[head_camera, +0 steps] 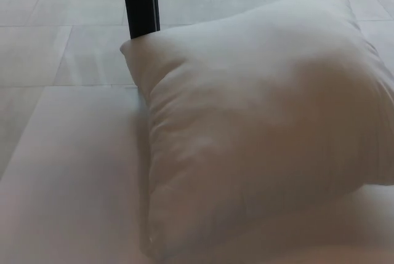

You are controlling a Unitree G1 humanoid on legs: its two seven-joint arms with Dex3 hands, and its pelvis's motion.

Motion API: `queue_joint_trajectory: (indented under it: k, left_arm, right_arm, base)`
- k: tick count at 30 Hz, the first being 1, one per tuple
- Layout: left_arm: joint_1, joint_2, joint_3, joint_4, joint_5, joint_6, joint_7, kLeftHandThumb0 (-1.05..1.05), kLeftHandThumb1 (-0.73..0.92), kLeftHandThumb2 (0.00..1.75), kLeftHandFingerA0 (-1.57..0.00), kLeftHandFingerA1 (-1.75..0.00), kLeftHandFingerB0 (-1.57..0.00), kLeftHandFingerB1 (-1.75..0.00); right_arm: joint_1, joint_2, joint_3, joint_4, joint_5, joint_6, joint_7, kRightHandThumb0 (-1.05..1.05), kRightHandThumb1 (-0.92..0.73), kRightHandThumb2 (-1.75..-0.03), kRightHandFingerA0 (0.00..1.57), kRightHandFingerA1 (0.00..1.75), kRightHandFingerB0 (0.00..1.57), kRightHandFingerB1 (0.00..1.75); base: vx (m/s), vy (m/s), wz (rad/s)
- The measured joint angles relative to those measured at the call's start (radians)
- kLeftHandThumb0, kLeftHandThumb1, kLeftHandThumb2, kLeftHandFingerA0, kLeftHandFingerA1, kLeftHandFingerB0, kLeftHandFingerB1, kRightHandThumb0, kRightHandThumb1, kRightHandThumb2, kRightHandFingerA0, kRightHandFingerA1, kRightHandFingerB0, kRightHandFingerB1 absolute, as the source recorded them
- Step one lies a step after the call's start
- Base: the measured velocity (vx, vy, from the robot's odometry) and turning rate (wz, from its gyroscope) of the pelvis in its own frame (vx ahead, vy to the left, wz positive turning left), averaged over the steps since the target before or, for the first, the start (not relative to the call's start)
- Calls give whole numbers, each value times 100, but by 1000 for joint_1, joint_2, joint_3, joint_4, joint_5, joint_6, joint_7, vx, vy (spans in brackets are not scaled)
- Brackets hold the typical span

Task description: The robot uses its left hand to press on the left side of the pillow kept in the middle of the desk and uses its right hand to lift up and the right side of the pillow and turn it over

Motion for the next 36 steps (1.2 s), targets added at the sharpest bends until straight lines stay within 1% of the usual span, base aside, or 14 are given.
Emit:
queue_joint_trajectory:
  k: [2, 4, 6, 7, 11, 15, 16, 17, 18, 24, 27, 29, 33, 36]
  left_arm:
    - [-1, 2, 63, -5, -27, 0, -6, -105, 39, 90, -94, -121, -55, -134]
    - [-9, 2, 129, -8, -56, 1, -8, -105, 50, 89, -90, -120, -96, -122]
    - [-24, 4, 181, -27, -81, 8, -9, -105, 53, 83, -103, -120, -104, -114]
    - [-37, 10, 207, -40, -94, 15, -9, -105, 55, 79, -98, -102, -114, -97]
    - [-115, 48, 282, -113, -142, 63, -10, -105, 56, 70, -98, -87, -86, -102]
    - [-236, 94, 339, -197, -196, 111, -18, -105, 59, 69, -90, -80, -74, -98]
    - [-277, 110, 353, -225, -213, 126, -18, -105, 60, 66, -86, -76, -72, -92]
    - [-308, 121, 363, -243, -223, 137, -18, -105, 56, 64, -89, -70, -73, -83]
    - [-343, 132, 371, -263, -235, 148, -18, -105, 53, 64, -93, -70, -77, -84]
    - [-585, 187, 380, -404, -296, 224, -7, -105, 28, 85, -147, -42, -115, -76]
    - [-659, 190, 364, -484, -316, 259, 1, -101, 49, 100, -50, -69, -26, -63]
    - [-693, 188, 346, -540, -328, 282, 5, -95, 75, 64, -37, -57, -18, -42]
    - [-756, 167, 291, -678, -353, 333, 16, -79, 73, 104, -27, -58, -6, -44]
    - [-774, 129, 218, -777, -357, 359, 23, -77, 70, 101, -28, -56, -9, -43]
  right_arm:
    - [-5, -14, -53, 11, 24, -3, 1, -82, -69, -61, 62, 105, 15, 43]
    - [-15, -23, -106, 12, 48, -1, 4, -92, -80, -64, 22, 53, 5, 37]
    - [-39, -36, -152, 9, 73, 8, 8, -88, -62, -106, 71, 125, 0, 31]
    - [-58, -49, -177, 7, 87, 14, 11, -89, -64, -106, 31, 63, 5, 24]
    - [-158, -113, -238, -17, 134, 41, 29, -101, -81, -65, 41, 49, 19, 37]
    - [-294, -171, -263, -81, 172, 74, 45, -95, -61, -106, 34, 61, 17, 47]
    - [-334, -185, -267, -107, 184, 85, 50, -96, -80, -64, 40, 57, 26, 36]
    - [-365, -194, -270, -125, 193, 94, 53, -105, -65, -108, 45, 69, 19, 47]
    - [-395, -200, -271, -145, 200, 102, 57, -99, -81, -65, 52, 70, 24, 42]
    - [-590, -208, -241, -320, 246, 167, 79, -104, -70, -76, 88, 67, 44, 63]
    - [-645, -204, -211, -405, 259, 194, 80, -105, -65, -109, 44, 65, 26, 54]
    - [-673, -191, -190, -459, 267, 211, 79, -98, -82, -65, 35, 50, 22, 37]
    - [-720, -152, -130, -570, 276, 252, 77, -89, -65, -104, 24, 54, 9, 36]
    - [-750, -121, -73, -631, 280, 284, 78, -95, -80, -65, 33, 44, 19, 27]
  base:
    - [0, 0, 0]
    - [0, 0, 0]
    - [0, 0, 0]
    - [0, 0, 0]
    - [0, 0, 0]
    - [0, 0, 0]
    - [0, 0, 0]
    - [0, 0, 0]
    - [0, 0, 0]
    - [0, 0, 0]
    - [0, 0, 0]
    - [0, 0, 0]
    - [0, 0, 0]
    - [0, 0, 0]
